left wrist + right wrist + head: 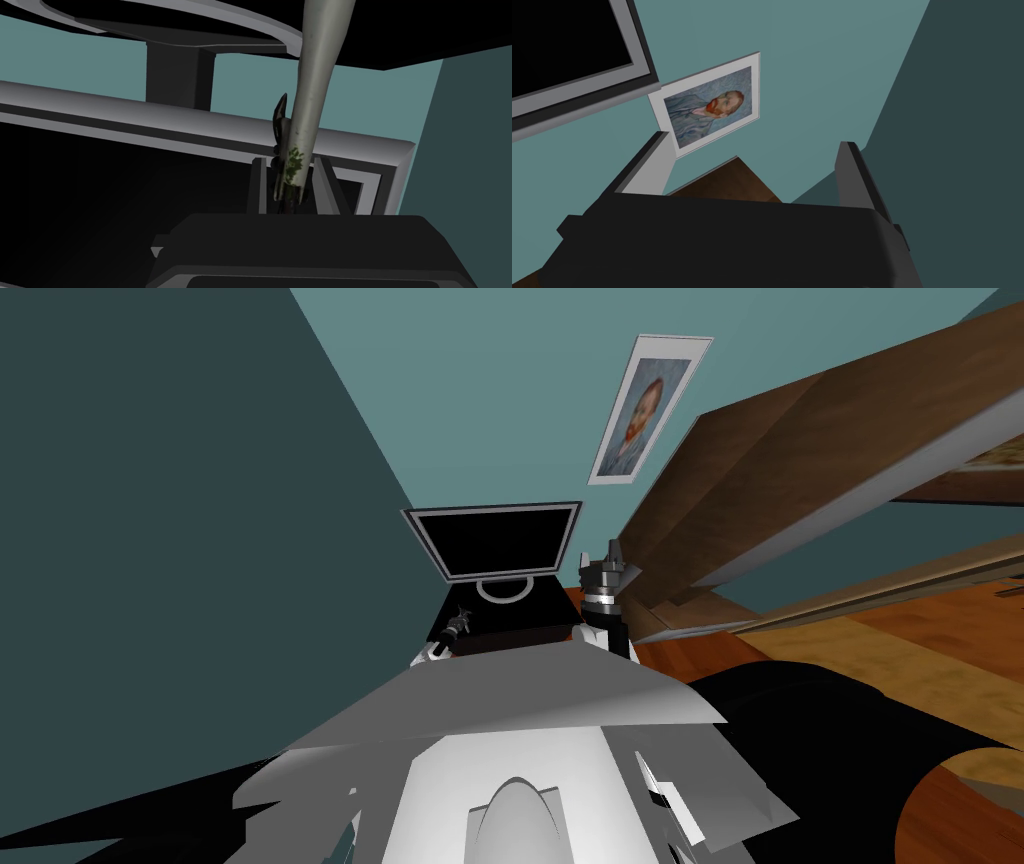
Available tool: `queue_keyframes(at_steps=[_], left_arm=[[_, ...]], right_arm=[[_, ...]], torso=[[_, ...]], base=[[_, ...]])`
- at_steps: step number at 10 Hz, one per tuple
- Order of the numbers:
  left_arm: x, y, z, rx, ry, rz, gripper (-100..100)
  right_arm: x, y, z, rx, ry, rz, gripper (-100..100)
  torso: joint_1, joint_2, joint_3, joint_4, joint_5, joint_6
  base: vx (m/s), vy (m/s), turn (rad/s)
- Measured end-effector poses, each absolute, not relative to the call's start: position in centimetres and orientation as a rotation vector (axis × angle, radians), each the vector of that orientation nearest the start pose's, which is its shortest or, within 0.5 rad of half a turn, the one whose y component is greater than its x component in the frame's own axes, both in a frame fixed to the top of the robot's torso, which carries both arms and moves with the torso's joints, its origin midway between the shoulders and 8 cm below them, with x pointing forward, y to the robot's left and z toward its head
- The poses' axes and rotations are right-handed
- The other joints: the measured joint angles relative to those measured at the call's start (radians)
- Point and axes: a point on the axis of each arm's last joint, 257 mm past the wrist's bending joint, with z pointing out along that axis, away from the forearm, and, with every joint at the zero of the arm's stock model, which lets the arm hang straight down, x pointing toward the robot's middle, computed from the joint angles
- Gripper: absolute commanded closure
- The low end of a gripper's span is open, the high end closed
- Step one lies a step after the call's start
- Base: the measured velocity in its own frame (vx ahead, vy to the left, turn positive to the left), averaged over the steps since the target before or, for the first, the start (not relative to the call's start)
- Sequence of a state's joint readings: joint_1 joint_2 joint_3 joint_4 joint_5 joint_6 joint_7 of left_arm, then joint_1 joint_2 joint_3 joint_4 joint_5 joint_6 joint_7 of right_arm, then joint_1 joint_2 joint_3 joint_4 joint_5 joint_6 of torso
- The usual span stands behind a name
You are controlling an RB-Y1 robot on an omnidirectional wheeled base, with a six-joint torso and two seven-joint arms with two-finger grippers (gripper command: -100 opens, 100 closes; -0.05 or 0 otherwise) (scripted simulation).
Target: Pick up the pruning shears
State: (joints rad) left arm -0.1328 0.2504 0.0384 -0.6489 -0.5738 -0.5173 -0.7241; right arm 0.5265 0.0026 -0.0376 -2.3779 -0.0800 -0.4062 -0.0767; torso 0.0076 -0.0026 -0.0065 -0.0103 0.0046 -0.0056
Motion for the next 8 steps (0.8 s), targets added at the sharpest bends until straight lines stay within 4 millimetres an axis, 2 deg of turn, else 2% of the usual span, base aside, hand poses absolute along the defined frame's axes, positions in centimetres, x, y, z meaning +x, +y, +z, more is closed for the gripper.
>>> queue_keyframes(at_steps=[6,8], left_arm=[[44.0,29.4,-47.7,-0.013,1.97,-0.22,100],[43.9,29.1,-47.2,-0.012,1.962,-0.22,100]], right_arm=[[33.4,-30.1,4.3,0.745,0.551,1.377,0],[33.4,-30.1,4.3,0.745,0.551,1.377,0]], torso=[[0.002,-0.001,-0.002,-0.002,0.001,-0.001],[0.002,-0.002,-0.002,-0.002,0.001,-0.001]], base=[[0.011,0.018,-0.014],[0.009,0.013,-0.012]])
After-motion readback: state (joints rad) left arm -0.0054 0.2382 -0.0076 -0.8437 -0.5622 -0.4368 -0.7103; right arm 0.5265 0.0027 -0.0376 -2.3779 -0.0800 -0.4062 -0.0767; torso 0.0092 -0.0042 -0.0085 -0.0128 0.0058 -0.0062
